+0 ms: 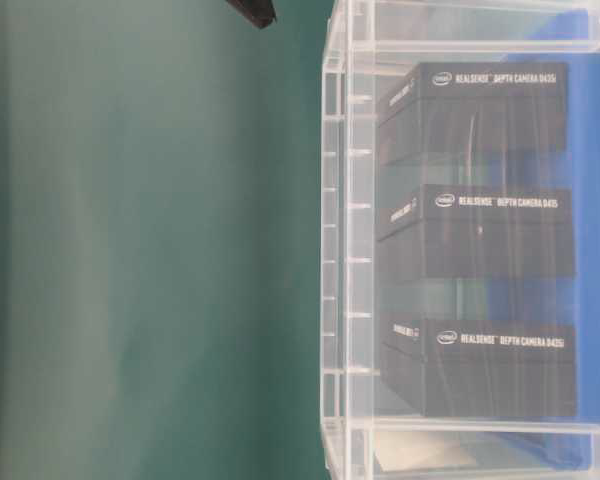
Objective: Clamp the lid of the box with both arms, then lift and open it.
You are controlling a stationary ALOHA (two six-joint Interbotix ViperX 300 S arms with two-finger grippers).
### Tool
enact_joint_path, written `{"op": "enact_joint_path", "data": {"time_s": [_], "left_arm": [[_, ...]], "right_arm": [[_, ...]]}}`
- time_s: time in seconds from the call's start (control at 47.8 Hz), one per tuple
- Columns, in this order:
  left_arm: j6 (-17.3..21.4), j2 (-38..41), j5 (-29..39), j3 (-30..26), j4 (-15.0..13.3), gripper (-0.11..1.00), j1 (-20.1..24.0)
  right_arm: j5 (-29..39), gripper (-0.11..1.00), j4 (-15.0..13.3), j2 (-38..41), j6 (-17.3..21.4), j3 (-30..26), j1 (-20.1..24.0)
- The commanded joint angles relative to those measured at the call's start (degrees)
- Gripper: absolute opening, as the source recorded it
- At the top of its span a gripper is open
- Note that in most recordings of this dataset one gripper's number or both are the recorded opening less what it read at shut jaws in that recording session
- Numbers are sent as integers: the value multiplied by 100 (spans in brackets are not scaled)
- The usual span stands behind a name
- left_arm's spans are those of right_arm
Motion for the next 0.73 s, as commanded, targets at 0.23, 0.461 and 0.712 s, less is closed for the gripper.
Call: {"op": "enact_joint_path", "data": {"time_s": [0.23,0.461,0.712], "left_arm": [[-18,9,-18,-70,-18,1,-193],[-9,9,18,-70,-26,1,-202],[-9,9,44,-70,-26,1,-193]], "right_arm": [[-53,-1,105,-9,18,-53,316],[-26,-1,132,-9,18,-53,501],[-53,-1,132,-9,18,-53,519]]}}
